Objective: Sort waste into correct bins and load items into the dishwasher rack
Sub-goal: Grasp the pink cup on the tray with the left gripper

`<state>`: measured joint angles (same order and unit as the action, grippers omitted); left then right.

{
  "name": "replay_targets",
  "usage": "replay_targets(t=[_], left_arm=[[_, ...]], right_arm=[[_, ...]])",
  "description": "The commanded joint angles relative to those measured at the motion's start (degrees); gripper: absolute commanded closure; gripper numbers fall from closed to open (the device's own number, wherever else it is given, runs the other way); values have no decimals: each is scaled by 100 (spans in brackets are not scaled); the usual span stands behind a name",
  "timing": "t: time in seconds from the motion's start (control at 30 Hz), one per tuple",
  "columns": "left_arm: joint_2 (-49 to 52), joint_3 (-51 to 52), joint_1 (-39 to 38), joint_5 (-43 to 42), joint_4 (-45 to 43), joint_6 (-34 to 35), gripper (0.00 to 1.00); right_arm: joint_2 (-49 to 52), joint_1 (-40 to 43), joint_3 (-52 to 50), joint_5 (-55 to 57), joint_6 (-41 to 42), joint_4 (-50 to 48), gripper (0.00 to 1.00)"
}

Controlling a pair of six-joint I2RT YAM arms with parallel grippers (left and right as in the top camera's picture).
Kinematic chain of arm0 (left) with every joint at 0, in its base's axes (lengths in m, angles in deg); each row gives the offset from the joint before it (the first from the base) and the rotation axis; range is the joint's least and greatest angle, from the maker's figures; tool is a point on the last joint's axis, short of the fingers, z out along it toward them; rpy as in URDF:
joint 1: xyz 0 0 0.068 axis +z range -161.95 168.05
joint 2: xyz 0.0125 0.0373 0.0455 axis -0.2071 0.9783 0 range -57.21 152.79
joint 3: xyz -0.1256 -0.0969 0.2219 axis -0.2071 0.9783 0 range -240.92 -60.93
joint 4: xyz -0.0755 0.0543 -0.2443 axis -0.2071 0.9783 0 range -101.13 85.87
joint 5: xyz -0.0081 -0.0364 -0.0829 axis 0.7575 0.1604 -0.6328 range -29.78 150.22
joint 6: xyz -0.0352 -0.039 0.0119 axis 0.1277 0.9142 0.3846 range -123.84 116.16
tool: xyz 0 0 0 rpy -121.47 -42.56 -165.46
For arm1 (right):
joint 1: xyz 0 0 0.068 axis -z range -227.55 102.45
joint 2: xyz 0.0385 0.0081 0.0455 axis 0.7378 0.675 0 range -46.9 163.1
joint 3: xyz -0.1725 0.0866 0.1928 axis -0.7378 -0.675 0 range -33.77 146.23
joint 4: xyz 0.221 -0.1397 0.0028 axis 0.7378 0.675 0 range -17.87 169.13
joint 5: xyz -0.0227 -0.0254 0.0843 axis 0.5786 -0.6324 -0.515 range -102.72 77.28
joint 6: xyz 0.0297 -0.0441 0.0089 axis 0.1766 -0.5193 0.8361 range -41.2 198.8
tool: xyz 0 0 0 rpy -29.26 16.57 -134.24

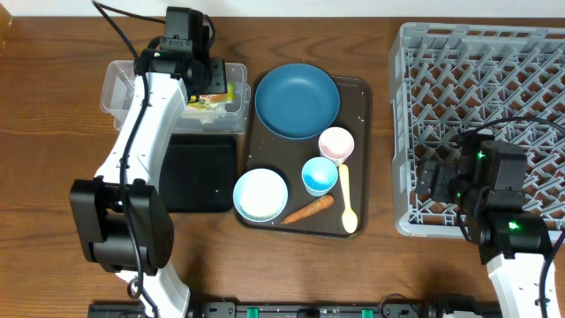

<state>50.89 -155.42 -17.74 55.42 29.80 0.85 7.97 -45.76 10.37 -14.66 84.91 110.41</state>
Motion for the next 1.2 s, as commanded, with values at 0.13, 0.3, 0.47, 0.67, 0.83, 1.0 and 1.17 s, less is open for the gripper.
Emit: replay_targets(t=[0.13, 0.3, 0.47, 0.67, 0.83, 1.0, 1.17], left_arm=[[-407, 9, -361, -1696, 114, 24, 47], [-328, 28, -970, -1897, 479, 22, 47], [-118, 33, -1582, -1895, 717, 24, 47], [361, 33, -2194, -1784, 743, 24, 47], [778, 33, -2474, -1451, 662, 24, 47], [1034, 33, -2592, -1453, 452, 24, 47], [1180, 33, -2618, -1453, 306, 26, 64]], right_arm=[[-11, -46, 107, -48, 70, -13, 1], [-11, -46, 107, -48, 70, -11, 1], [-11, -46, 107, -48, 70, -13, 1], [-11, -46, 107, -48, 70, -9, 1], [-11, -46, 107, -48, 70, -11, 1], [-11, -46, 107, -48, 70, -9, 1], [-11, -48, 107, -48, 70, -4, 1]])
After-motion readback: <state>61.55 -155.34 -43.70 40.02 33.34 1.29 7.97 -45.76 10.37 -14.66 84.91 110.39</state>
